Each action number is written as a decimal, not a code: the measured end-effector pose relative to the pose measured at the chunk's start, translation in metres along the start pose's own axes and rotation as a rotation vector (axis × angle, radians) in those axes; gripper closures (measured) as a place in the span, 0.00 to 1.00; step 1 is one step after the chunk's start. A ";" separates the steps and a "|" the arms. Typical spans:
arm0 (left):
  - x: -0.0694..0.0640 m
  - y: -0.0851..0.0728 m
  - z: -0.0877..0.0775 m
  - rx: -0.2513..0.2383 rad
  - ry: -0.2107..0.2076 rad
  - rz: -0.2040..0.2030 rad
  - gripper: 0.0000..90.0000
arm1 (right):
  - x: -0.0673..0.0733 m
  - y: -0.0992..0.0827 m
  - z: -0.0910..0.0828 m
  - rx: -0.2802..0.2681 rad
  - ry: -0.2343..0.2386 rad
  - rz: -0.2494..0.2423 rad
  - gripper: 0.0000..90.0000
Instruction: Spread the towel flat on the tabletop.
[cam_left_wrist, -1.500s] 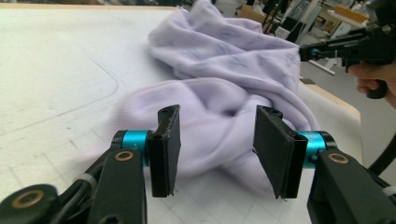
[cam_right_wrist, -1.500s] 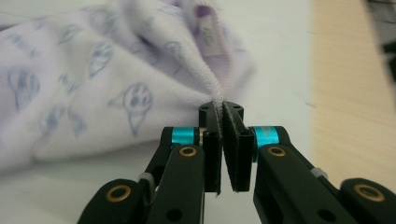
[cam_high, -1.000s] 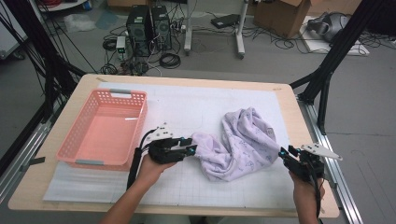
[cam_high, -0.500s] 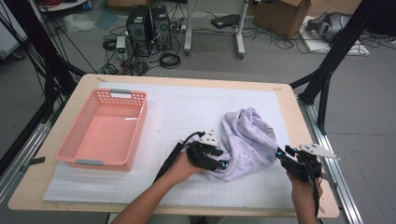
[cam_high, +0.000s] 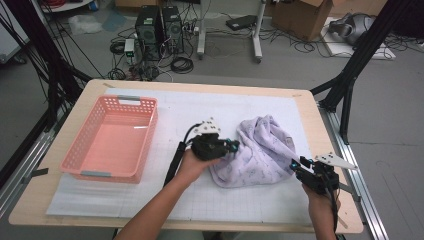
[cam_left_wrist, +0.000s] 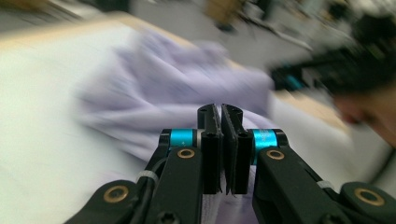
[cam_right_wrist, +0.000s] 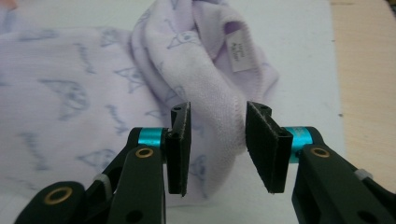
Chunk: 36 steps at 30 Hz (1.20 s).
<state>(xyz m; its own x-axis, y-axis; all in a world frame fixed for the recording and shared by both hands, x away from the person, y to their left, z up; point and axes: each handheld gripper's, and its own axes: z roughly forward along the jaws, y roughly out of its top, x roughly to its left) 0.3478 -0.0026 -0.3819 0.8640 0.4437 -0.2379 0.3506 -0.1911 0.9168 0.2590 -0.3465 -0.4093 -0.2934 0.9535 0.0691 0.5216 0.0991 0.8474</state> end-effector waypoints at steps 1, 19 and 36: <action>0.006 0.004 -0.004 -0.020 0.038 -0.009 0.96 | 0.002 0.000 0.002 0.002 0.013 -0.007 0.67; 0.080 0.009 -0.051 -0.077 0.461 -0.106 0.71 | 0.031 -0.002 0.024 0.060 0.164 -0.100 0.64; 0.047 -0.037 -0.047 0.112 0.329 0.030 0.58 | 0.060 -0.006 0.035 0.095 0.286 -0.190 0.64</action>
<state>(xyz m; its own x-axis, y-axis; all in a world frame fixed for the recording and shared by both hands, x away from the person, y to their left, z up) 0.3588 0.0668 -0.4122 0.7183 0.6913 -0.0784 0.3797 -0.2951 0.8768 0.2665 -0.2800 -0.4287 -0.5978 0.7986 0.0704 0.5042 0.3061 0.8075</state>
